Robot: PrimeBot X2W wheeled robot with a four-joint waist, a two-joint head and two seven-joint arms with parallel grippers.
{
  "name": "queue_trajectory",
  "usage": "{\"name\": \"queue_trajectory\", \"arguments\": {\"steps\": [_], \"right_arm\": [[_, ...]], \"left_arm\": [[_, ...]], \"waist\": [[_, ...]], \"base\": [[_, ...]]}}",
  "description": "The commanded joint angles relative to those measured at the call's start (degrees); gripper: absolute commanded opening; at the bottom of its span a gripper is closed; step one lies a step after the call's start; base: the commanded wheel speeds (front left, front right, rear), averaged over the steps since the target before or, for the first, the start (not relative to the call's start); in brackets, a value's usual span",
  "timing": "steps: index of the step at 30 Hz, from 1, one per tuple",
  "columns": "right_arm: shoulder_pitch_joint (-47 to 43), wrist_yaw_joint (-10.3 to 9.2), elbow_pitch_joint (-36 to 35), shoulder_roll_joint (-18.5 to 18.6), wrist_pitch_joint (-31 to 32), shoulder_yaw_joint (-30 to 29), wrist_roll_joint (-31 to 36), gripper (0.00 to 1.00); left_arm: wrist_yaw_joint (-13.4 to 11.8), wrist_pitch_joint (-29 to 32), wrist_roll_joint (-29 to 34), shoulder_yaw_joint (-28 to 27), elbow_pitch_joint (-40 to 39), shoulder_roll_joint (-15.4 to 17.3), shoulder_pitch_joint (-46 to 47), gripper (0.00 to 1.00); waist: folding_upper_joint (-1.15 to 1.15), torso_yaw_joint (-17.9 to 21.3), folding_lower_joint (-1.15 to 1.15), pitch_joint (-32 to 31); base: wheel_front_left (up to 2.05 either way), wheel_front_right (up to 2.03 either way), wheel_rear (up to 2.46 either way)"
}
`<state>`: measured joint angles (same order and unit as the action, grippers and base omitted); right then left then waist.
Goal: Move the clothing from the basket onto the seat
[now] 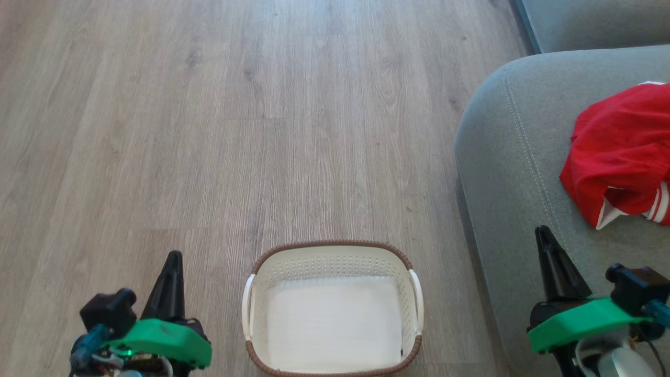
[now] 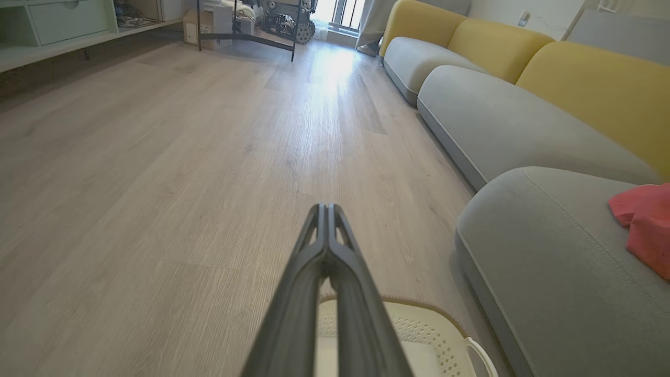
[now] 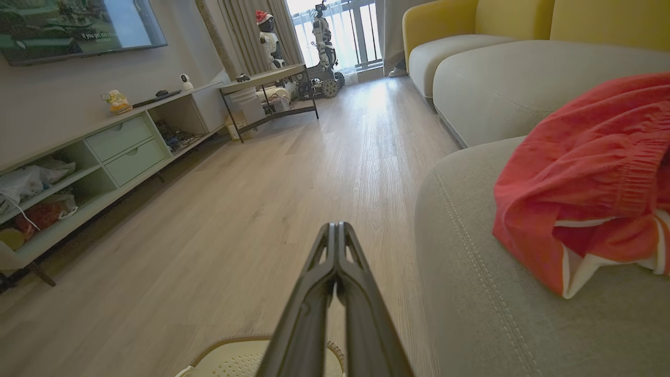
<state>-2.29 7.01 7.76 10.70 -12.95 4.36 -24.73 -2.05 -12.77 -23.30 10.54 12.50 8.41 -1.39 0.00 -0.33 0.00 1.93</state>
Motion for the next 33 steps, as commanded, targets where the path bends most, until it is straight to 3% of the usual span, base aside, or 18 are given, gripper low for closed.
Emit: {"name": "queue_trajectory", "arguments": {"steps": [1, 33], "right_arm": [[1.9, 0.04, -1.5, -0.1, 0.5, -0.7, -1.7, 0.0], [3.7, 0.16, 0.6, -1.6, 5.0, -2.7, -20.1, 0.0]], "left_arm": [[0.3, 0.4, -1.6, -1.1, -1.7, 0.1, 2.5, 0.0], [2.8, 5.5, -19.8, -5.4, -0.8, -1.4, 3.8, 0.0]], "waist": [[0.0, 0.0, 0.0, 0.0], [0.0, 0.1, 0.0, -0.5]], "base": [[0.0, 0.0, 0.0], [0.0, 0.0, 0.0]]}}
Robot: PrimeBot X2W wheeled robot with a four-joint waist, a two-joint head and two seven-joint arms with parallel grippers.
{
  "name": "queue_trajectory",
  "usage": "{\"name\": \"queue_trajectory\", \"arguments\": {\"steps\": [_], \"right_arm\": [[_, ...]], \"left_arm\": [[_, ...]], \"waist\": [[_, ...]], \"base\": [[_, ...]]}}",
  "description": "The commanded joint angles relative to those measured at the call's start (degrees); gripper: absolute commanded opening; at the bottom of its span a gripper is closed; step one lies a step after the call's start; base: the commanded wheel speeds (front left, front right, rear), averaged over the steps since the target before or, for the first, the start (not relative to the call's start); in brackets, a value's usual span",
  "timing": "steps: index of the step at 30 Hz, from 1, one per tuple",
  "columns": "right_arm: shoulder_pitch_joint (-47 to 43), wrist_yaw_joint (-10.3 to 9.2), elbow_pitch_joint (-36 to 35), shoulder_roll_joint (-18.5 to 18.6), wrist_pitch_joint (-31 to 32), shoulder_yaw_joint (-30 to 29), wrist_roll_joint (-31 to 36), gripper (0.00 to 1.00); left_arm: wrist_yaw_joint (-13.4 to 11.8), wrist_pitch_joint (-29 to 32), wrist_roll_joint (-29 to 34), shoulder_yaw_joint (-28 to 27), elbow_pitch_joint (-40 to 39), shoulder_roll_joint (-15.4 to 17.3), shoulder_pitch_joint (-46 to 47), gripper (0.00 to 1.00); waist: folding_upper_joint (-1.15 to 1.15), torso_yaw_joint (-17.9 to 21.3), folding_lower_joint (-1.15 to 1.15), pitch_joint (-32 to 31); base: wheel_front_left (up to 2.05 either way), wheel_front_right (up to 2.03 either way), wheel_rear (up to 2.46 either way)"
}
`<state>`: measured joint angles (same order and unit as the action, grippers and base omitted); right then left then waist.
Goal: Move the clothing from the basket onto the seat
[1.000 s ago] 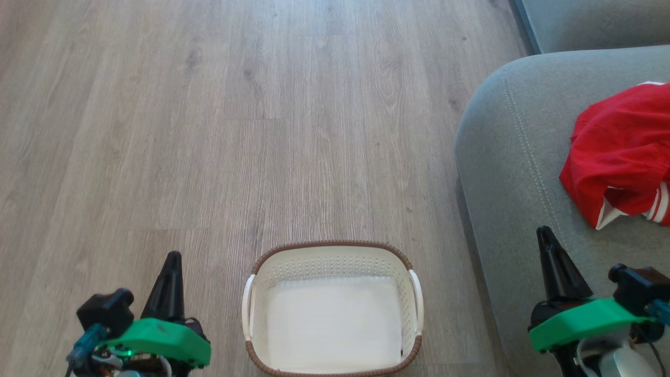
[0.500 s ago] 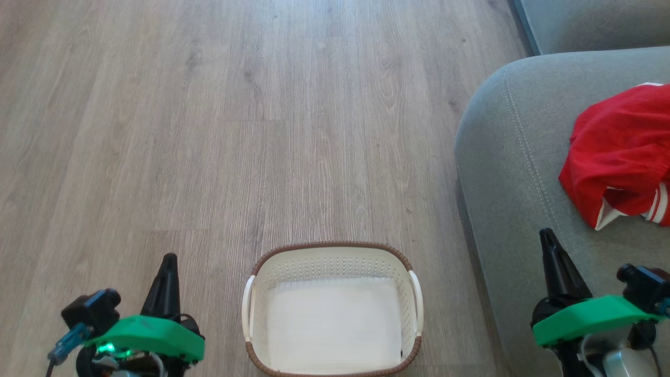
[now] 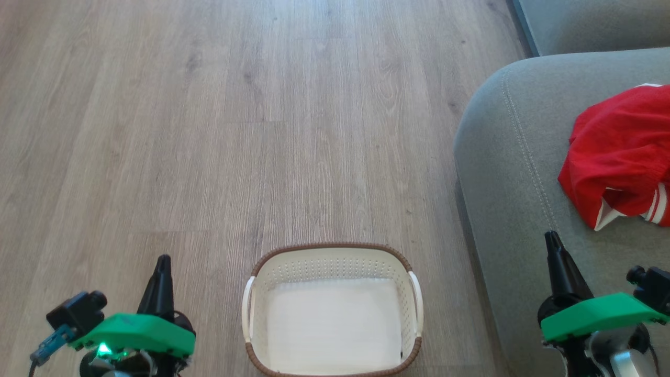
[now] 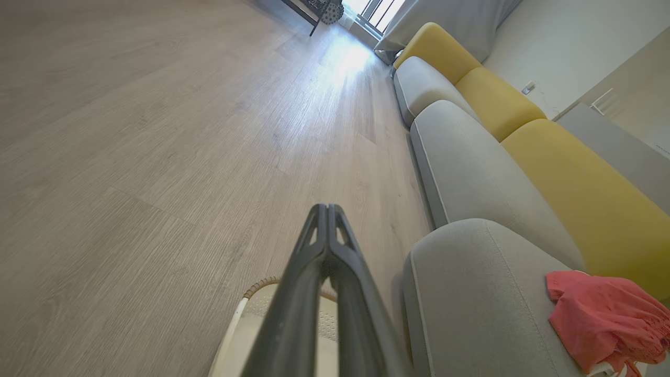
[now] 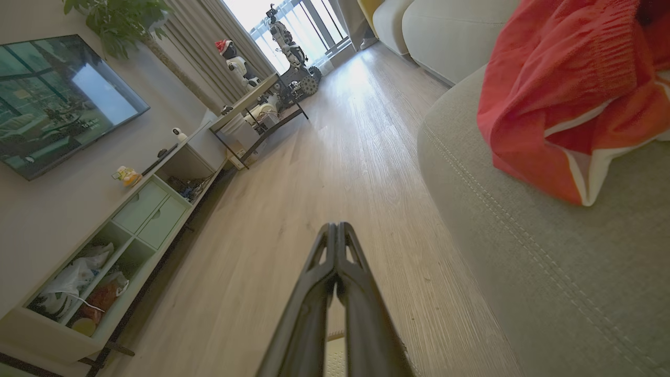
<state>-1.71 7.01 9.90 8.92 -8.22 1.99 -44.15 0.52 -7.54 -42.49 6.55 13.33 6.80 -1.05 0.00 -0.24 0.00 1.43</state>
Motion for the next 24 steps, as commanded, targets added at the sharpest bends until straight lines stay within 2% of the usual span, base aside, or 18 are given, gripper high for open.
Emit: {"name": "queue_trajectory", "arguments": {"steps": [1, 24], "right_arm": [[3.1, 0.16, -1.5, 0.1, 0.4, -0.4, -1.3, 0.0], [4.5, 0.25, 0.1, -1.3, 4.2, -2.2, -15.2, 0.0]], "left_arm": [[0.3, 0.4, -1.2, -1.6, -1.6, 0.1, 3.5, 0.0], [2.3, 4.4, -15.2, -4.9, -1.0, -1.0, 4.6, 0.0]], "waist": [[0.0, 0.0, 0.0, 0.0], [0.0, 0.1, 0.0, -0.4]], "base": [[0.0, 0.0, 0.0], [0.0, 0.0, 0.0]]}}
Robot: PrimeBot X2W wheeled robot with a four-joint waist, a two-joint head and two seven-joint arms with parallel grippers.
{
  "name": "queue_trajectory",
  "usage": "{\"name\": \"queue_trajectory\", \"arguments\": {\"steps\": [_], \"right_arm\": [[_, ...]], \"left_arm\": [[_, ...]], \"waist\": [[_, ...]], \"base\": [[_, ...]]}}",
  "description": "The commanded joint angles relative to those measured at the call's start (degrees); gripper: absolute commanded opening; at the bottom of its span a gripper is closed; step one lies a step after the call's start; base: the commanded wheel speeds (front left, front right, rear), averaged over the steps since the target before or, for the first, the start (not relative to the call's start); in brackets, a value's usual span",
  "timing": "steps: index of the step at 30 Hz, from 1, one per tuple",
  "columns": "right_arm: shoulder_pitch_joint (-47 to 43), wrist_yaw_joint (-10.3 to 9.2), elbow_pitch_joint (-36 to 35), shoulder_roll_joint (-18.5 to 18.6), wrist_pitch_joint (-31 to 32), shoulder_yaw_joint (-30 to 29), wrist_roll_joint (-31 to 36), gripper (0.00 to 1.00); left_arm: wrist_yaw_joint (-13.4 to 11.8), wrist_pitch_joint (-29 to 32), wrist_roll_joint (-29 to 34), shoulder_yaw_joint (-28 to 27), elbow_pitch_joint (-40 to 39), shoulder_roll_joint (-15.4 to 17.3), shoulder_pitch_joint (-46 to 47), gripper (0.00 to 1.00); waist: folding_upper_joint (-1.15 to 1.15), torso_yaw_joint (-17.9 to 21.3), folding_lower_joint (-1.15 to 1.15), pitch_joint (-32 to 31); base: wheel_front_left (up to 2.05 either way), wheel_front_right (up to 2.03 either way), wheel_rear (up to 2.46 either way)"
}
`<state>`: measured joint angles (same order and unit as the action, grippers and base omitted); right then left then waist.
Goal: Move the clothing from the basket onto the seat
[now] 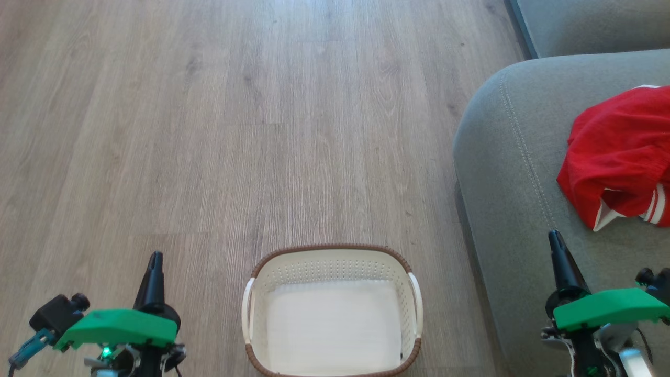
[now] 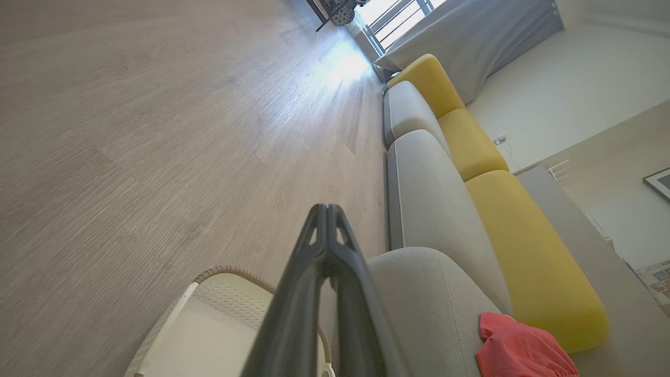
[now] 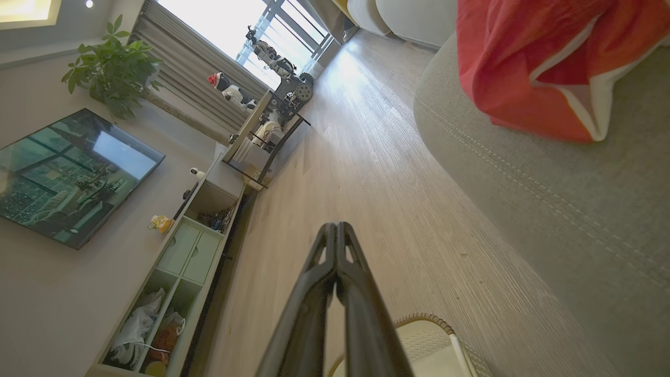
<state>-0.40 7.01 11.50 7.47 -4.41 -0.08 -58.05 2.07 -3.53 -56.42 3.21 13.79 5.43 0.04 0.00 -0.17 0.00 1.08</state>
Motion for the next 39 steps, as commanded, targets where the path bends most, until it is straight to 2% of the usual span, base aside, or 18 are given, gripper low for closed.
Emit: {"name": "queue_trajectory", "arguments": {"steps": [1, 39], "right_arm": [[3.2, 0.25, -1.4, 0.1, 0.5, -0.3, -1.9, 0.0], [5.3, 0.39, 1.1, -2.4, 6.6, -3.5, -23.2, 0.0]], "left_arm": [[0.8, 0.5, -1.9, -1.7, -1.4, 0.3, 3.6, 0.0], [3.8, 6.6, -23.5, -6.9, -0.3, -1.5, 5.2, 0.0]], "waist": [[0.0, 0.0, 0.0, 0.0], [0.0, 0.1, 0.0, -0.6]], "base": [[0.0, 0.0, 0.0], [0.0, 0.0, 0.0]]}}
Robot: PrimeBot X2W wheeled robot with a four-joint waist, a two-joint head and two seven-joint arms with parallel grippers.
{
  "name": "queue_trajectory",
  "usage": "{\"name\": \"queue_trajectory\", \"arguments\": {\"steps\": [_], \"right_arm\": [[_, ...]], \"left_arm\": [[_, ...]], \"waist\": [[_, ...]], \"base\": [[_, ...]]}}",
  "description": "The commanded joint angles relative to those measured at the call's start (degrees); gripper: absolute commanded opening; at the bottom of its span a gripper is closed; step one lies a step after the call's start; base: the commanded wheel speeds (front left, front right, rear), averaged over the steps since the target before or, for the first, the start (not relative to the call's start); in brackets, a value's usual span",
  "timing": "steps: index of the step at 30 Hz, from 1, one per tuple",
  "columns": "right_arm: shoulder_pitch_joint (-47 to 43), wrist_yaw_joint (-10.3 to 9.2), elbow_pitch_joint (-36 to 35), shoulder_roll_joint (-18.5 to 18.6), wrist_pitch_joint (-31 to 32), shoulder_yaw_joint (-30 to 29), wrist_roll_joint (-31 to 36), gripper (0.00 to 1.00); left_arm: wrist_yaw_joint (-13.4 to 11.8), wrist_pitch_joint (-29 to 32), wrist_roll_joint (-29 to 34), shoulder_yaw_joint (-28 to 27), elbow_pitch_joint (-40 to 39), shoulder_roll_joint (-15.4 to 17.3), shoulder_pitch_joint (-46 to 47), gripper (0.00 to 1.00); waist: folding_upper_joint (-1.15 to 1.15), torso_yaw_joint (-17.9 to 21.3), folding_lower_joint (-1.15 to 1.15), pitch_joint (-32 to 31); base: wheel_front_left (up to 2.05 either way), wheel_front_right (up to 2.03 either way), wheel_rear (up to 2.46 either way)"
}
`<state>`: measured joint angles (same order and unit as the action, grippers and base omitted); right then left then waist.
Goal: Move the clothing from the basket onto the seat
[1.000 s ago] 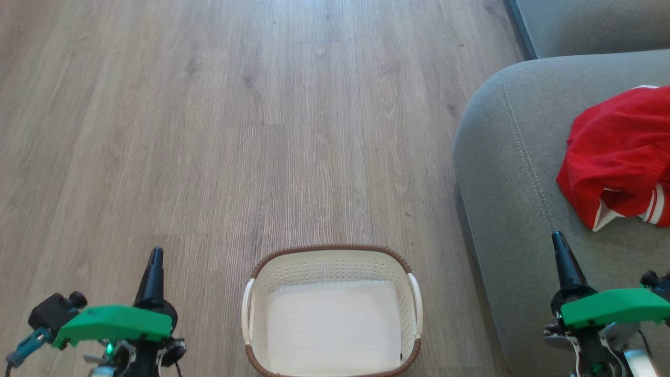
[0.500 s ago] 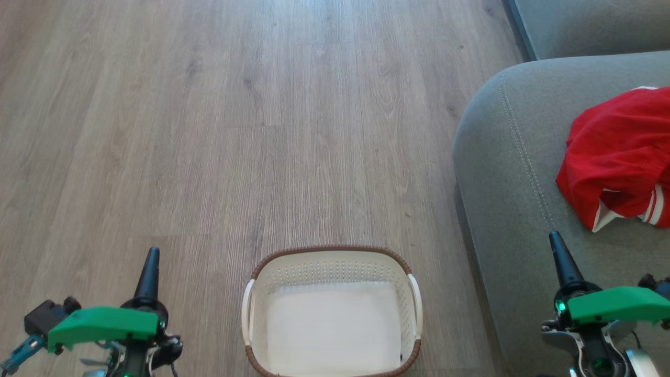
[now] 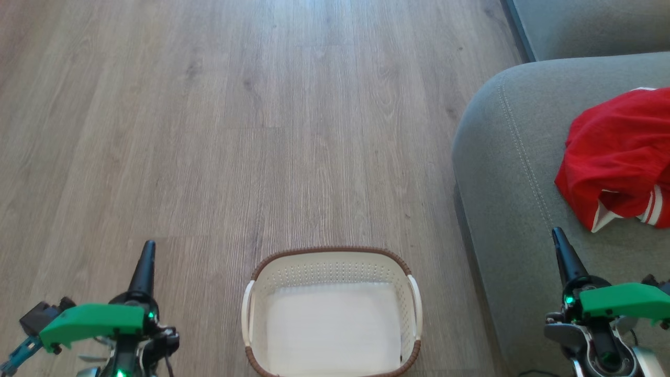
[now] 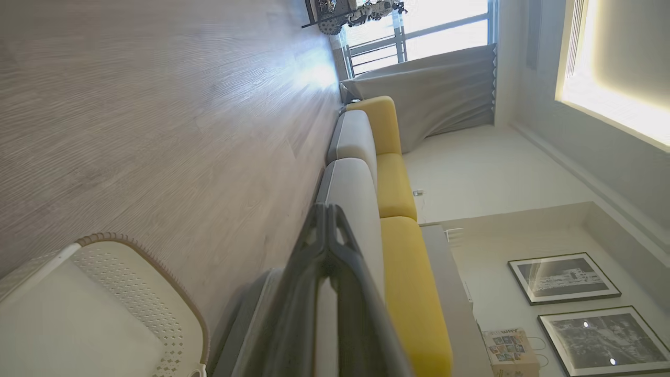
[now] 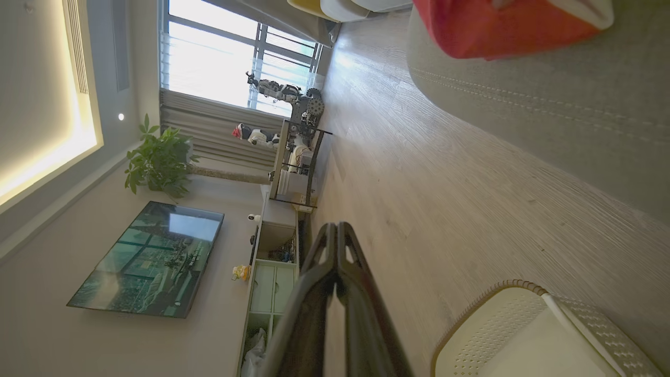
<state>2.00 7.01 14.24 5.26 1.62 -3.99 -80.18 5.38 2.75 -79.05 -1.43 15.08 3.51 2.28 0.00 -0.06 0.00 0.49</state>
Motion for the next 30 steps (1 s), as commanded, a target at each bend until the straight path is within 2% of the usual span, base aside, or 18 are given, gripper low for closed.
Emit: {"name": "queue_trajectory", "arguments": {"steps": [1, 21, 30], "right_arm": [[3.0, 0.4, -1.6, -0.2, 0.7, 0.4, -1.6, 0.0], [4.1, 0.47, -0.3, -1.6, 4.0, -1.4, -12.9, 0.0], [4.1, 0.47, -0.3, -1.7, 4.1, -1.6, -12.8, 0.0]], "left_arm": [[0.5, 0.5, -1.5, -2.4, -1.6, 0.3, 3.0, 0.0], [2.1, 3.8, -13.1, -5.2, -1.0, -0.6, 3.9, 0.0], [2.1, 3.8, -13.1, -5.1, -1.0, -0.6, 3.9, 0.0]], "waist": [[0.0, 0.0, 0.0, 0.0], [0.0, 0.1, 0.0, -0.3], [0.0, 0.1, 0.0, -0.3]], "base": [[0.0, 0.0, 0.0], [0.0, 0.0, 0.0], [0.0, 0.0, 0.0]]}}
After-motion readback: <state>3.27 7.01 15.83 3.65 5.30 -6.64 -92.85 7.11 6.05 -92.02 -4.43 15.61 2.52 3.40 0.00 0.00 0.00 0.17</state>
